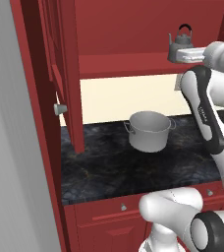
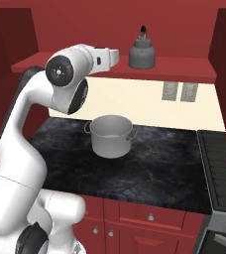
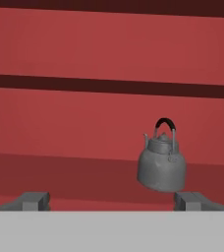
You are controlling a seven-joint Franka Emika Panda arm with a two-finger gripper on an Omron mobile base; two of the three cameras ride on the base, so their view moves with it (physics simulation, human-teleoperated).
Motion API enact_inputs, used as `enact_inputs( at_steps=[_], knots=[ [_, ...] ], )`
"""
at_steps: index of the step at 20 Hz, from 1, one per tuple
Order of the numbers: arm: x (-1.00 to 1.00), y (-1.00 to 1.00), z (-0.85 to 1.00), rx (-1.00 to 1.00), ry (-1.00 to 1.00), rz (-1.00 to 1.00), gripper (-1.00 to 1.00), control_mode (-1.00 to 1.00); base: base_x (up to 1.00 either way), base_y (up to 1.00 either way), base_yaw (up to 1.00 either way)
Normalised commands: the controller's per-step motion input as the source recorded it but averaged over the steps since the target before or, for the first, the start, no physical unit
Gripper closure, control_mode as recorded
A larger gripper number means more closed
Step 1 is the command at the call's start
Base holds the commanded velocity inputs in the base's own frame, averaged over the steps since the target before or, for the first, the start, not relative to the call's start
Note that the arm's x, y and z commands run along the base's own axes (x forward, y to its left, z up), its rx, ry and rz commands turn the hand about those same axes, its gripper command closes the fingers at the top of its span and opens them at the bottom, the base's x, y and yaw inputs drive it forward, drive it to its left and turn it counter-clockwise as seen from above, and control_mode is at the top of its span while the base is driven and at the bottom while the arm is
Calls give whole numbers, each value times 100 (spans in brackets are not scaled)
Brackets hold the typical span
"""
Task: Pick the kettle from the cabinet and place it on a stove burner. Then pick the pot from the counter and place it on another stove burner. Finally, turn both burners on.
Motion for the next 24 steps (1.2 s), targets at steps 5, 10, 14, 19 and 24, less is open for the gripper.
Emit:
enact_inputs(
  at_steps=[5,10,14,19,24],
  knots=[
    [10,-17,7,0,0,0,-100,-100,0,0,0],
    [17,-25,2,0,0,0,-100,-100,0,0,0],
    [18,-21,0,0,0,0,-100,-100,0,0,0],
    [16,-18,0,0,0,0,-100,-100,0,0,0],
    [8,-16,0,0,0,0,-100,-100,0,0,0]
  ],
)
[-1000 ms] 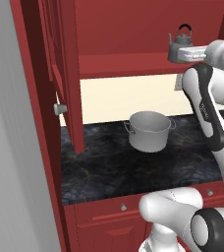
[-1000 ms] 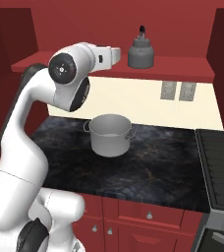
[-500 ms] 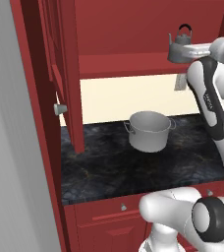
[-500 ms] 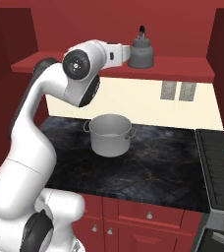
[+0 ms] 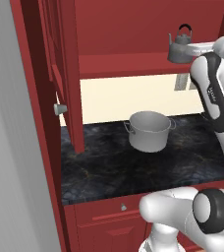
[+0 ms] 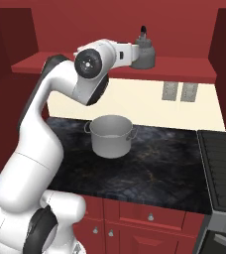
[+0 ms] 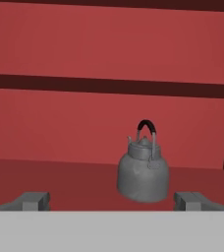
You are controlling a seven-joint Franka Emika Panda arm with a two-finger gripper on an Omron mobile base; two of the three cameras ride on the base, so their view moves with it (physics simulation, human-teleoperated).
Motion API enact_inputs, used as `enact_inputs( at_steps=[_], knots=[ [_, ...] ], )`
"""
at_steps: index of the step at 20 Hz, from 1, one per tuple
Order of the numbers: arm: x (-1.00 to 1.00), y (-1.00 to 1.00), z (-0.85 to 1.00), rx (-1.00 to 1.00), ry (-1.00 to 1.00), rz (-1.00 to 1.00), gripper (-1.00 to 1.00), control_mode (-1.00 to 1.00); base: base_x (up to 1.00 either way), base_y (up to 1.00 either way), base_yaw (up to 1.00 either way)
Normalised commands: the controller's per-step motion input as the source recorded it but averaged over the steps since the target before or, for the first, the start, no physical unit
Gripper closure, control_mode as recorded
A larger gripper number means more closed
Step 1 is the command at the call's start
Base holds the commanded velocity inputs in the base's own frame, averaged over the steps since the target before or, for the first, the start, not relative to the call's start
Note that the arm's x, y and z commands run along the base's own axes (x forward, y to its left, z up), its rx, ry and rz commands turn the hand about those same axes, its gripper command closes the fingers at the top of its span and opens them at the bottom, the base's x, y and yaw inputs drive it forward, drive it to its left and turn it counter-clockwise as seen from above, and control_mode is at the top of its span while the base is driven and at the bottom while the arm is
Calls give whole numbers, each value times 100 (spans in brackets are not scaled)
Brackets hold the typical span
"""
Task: Pick the kettle from the cabinet and place it on a stove burner. Then pick the pot from the counter and place it on another stove burner. Finally, turn both burners on.
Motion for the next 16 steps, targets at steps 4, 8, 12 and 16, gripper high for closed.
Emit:
enact_inputs(
  at_steps=[4,8,12,16],
  knots=[
    [4,-23,0,1,0,0,-100,-100,0,0,0],
    [6,-10,0,0,0,0,-100,-100,0,0,0],
    [3,-20,0,2,0,0,-100,-100,0,0,0],
    [17,0,0,0,0,0,-100,-100,0,0,0]
  ],
)
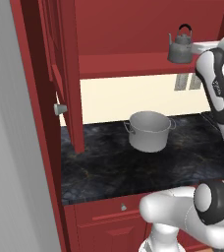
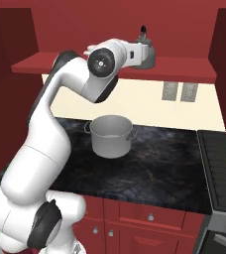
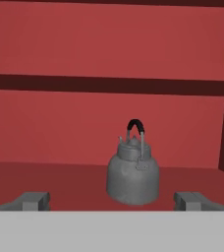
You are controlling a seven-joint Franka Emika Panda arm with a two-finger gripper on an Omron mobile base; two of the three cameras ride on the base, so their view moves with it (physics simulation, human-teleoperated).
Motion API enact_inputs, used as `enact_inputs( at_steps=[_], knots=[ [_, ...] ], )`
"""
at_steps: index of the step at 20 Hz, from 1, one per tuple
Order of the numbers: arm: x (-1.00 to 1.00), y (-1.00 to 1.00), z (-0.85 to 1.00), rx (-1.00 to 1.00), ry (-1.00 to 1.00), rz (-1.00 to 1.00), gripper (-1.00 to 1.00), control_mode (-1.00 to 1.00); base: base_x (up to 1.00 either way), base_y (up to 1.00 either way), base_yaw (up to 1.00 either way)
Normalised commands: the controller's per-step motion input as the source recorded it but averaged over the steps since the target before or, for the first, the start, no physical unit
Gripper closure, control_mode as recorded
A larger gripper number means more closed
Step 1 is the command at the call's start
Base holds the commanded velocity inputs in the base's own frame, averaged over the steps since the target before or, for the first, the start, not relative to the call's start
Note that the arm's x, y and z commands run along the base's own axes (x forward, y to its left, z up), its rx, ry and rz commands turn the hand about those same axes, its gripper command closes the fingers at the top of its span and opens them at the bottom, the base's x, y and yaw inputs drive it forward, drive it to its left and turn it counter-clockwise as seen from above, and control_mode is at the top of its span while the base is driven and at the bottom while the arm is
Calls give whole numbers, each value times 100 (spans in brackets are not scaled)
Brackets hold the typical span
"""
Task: Pick the kettle from the cabinet and place it on a stove burner. Then pick the pot from the counter and place it on another stove burner. Finally, turn both burners on.
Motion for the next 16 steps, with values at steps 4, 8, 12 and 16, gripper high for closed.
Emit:
enact_inputs(
  at_steps=[4,8,12,16],
  knots=[
    [10,-3,-2,2,0,0,-100,-100,0,0,0],
    [38,0,-6,0,0,0,-100,-100,0,0,0],
    [60,-1,0,1,5,1,-100,-100,0,0,0],
    [57,-6,-1,1,5,6,-100,-100,0,0,0]
  ],
)
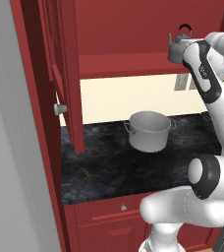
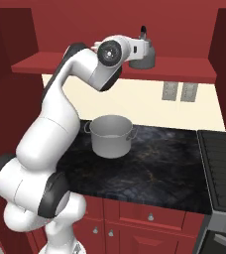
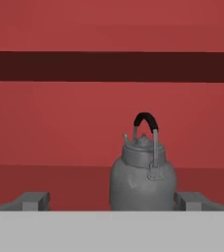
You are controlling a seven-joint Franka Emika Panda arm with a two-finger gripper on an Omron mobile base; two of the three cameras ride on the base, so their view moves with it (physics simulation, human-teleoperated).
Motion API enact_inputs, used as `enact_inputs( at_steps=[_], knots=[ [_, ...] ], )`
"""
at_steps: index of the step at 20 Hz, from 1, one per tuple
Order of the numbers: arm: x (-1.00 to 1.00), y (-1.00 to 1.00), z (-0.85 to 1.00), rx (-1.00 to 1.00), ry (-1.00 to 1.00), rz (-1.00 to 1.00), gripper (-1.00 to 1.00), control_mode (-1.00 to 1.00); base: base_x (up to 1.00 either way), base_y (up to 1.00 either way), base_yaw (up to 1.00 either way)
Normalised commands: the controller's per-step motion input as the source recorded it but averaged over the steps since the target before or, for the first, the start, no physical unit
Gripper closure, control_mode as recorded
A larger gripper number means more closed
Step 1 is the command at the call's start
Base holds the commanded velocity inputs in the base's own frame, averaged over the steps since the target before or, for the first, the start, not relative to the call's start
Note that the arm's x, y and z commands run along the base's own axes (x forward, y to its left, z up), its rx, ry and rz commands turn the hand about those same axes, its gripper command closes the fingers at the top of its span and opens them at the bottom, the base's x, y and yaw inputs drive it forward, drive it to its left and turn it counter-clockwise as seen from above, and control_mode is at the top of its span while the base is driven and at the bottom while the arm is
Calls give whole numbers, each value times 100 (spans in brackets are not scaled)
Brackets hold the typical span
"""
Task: Pick the kettle from the cabinet and place it on a stove burner. Then pick the pot from the counter and place it on another stove burner. Finally, turn both burners on.
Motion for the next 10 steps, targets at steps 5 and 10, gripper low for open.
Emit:
enact_inputs(
  at_steps=[5,10],
  knots=[
    [31,-13,-8,1,0,7,-100,-100,0,0,0],
    [25,-36,0,1,0,5,-100,-100,0,0,0]
  ],
)
